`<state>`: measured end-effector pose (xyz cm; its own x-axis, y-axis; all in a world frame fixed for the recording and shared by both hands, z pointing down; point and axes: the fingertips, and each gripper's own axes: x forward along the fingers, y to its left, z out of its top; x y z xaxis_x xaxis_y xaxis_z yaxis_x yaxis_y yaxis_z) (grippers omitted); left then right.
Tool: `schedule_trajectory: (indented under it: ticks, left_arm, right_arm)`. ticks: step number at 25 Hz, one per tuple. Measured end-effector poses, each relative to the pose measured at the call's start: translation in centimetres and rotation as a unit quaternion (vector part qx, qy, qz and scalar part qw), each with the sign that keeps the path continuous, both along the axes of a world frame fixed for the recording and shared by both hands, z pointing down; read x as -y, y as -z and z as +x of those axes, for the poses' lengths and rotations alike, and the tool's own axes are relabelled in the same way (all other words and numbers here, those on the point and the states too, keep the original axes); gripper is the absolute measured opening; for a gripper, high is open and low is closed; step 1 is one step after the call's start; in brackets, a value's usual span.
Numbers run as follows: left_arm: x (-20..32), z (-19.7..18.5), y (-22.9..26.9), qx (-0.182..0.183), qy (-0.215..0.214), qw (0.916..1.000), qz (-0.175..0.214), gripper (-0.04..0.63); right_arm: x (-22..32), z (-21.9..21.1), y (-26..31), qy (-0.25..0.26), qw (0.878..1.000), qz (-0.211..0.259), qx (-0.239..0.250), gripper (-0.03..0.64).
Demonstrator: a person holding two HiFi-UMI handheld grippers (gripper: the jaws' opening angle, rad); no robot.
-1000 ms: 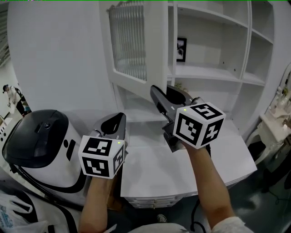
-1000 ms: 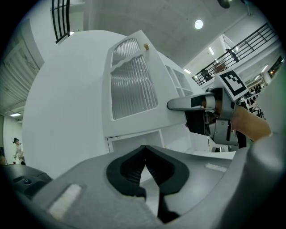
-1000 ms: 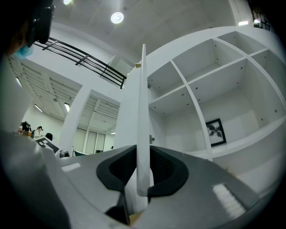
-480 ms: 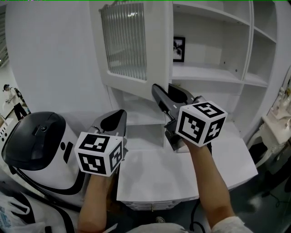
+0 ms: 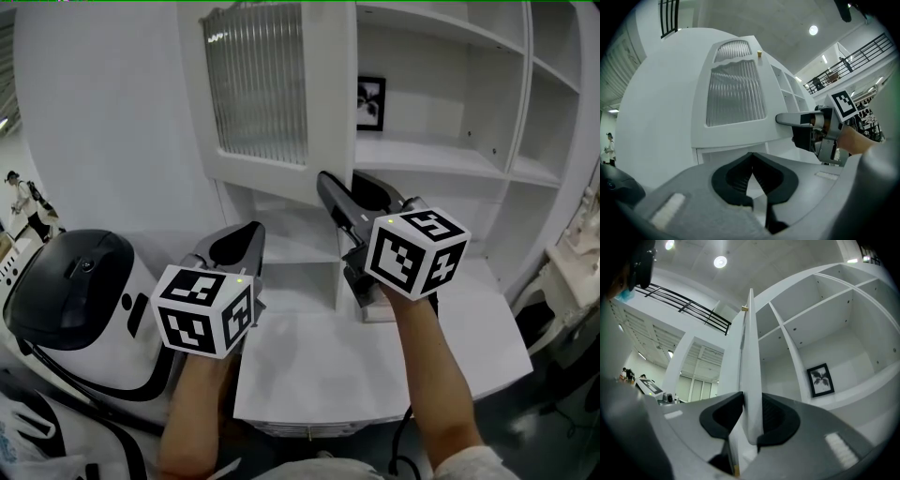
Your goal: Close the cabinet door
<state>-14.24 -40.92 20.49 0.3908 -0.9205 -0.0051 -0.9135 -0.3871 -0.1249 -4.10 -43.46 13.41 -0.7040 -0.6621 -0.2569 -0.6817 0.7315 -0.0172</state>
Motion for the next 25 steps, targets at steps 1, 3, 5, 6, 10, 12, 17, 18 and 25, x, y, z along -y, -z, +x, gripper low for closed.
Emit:
schedule_trajectory:
  ticks: [1,3,5,6,10,12,17,18,25]
  left_arm:
    - [0.2,0.2,0.0,0.000,0.000,1.0000,0.000,0.000]
    - [0.7,0.4,0.0,-0.001,0.002,1.0000,0.000,0.000]
    - [1.2,0.7,-0.1,-0.001,0.004,1.0000,0.000,0.000]
    - [1.4,0.8,-0.2,-0.001,0.005,1.0000,-0.001,0.000]
    - [2.2,1.2,-0.4,-0.004,0.009,1.0000,-0.001,0.000]
    - [2.7,1.4,-0.3,-0.004,0.010,0.9999,0.001,0.000]
    - [3.7,1.6,-0.6,-0.006,0.013,0.9999,0.001,0.000]
    - [4.0,1.7,-0.7,-0.006,0.013,0.9999,0.001,0.000]
    - [5.5,2.4,-0.5,-0.004,0.011,0.9999,0.003,0.000]
  right_arm:
    - [0.3,0.1,0.0,-0.002,1.000,0.001,-0.001,0.109]
    - [0.8,0.5,0.0,-0.010,1.000,0.003,-0.002,0.115]
    - [1.4,0.9,0.0,-0.018,1.000,0.007,-0.005,0.124]
    - [1.6,1.1,0.0,-0.022,1.000,0.008,-0.007,0.127]
    - [2.7,1.5,0.0,-0.026,1.000,0.013,-0.011,0.138]
    - [3.2,1.7,0.1,-0.027,0.999,0.014,-0.012,0.141]
    - [4.1,1.9,-0.1,-0.027,1.000,0.015,-0.006,0.157]
    - [4.4,2.0,-0.2,-0.027,1.000,0.014,-0.004,0.161]
    - [6.3,2.9,-0.1,-0.038,0.999,0.004,0.008,0.206]
